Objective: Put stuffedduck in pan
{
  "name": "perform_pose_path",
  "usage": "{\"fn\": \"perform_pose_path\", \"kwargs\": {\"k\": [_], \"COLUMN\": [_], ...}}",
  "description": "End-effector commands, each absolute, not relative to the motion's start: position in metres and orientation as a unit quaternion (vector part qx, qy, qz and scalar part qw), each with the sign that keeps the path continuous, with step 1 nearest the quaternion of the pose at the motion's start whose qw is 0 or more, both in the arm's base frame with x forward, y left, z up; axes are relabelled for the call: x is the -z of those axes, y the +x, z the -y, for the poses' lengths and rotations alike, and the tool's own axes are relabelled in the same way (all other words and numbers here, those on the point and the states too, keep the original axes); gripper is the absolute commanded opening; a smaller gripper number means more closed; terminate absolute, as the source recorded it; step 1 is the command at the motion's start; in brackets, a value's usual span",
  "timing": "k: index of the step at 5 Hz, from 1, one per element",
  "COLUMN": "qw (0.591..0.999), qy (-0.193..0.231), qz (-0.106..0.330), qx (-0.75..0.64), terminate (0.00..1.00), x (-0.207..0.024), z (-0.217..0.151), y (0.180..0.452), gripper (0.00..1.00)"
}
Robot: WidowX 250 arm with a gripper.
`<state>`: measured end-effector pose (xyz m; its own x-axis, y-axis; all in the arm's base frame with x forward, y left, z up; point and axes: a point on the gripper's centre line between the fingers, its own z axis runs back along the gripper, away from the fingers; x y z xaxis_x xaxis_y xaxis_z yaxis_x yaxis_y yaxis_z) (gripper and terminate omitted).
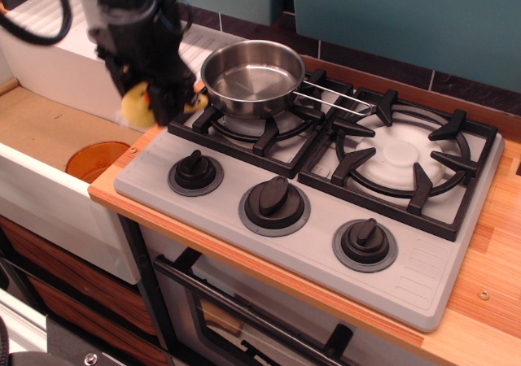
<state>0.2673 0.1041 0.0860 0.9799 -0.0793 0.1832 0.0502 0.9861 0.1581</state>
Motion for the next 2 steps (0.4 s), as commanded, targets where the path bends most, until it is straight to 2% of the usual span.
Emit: {"fn": "perform_pose_path", "kwargs": {"k": [1,2], "qw": [0.986,0.985], "qy": [0.104,0.097], "qz": [0.122,0.128], "qx": [0.047,0.056], "terminate": [0.0,0.0], "x": [-0.133,-0.134], "z": [-0.085,-0.078], "y": [0.315,0.339], "gripper": [0.0,0.0]}}
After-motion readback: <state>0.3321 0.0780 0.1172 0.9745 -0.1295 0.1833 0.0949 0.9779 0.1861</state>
